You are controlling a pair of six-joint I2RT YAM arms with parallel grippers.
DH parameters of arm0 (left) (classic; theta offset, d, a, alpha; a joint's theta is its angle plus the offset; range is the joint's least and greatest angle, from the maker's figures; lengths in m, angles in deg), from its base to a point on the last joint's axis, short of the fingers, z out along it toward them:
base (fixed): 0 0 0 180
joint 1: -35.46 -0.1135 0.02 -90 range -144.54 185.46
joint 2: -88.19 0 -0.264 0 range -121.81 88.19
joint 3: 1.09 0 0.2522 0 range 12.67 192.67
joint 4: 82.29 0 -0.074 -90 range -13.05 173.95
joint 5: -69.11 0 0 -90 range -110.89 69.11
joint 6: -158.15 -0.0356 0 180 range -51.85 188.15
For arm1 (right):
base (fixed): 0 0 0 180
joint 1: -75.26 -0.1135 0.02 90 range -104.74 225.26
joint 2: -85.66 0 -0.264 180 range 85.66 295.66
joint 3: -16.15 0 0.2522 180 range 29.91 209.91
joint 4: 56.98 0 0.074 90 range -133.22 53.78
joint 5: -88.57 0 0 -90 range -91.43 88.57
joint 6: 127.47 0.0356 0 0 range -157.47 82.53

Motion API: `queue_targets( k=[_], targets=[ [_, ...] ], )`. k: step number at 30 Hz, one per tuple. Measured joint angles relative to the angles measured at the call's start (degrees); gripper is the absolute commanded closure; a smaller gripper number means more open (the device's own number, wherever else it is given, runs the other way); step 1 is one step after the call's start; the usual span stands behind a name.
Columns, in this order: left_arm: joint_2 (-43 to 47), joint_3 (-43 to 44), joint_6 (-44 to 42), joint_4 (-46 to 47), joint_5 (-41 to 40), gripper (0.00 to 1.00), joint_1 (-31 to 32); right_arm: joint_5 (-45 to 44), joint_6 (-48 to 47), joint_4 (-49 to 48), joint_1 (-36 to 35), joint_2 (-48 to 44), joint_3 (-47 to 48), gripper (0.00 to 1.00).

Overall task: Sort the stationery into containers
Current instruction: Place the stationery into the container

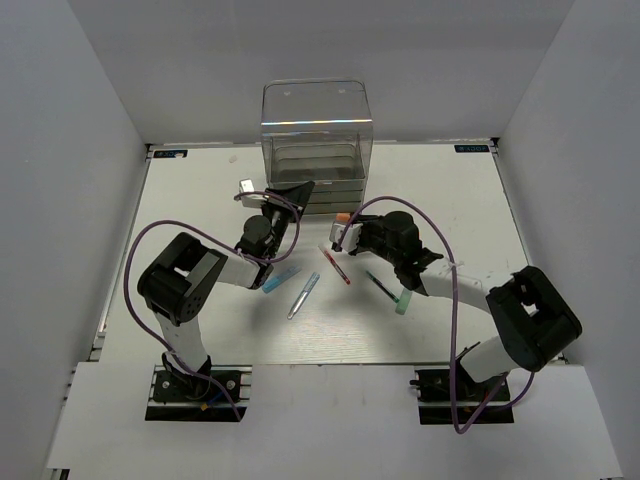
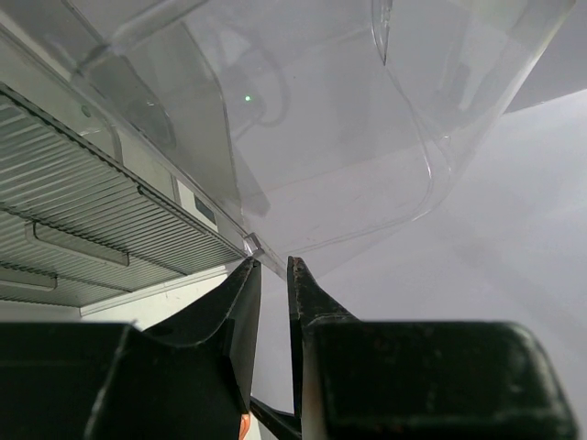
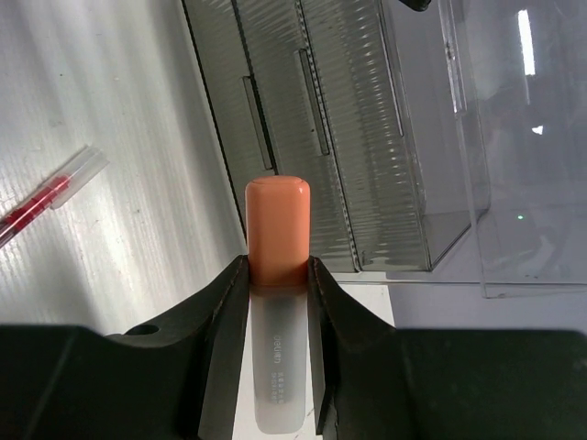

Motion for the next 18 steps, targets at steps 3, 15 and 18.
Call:
queue_targets(
  k=[3, 15, 18],
  targets=[
    [0.0, -0.3, 0.0, 0.1, -0.1, 0.71, 0.0, 0.0, -0.8, -0.9, 0.0, 0.6, 0.1, 1.0],
    [0.7, -0.5, 0.0, 0.1, -0.2, 0.71, -0.1, 0.0, -3.3, -5.3, 0.0, 2.2, 0.4, 1.0],
    [1.0, -0.5, 0.0, 0.1, -0.2, 0.71, -0.1, -0.1, -3.7, -6.0, 0.0, 2.5, 0.4, 1.0]
  ],
)
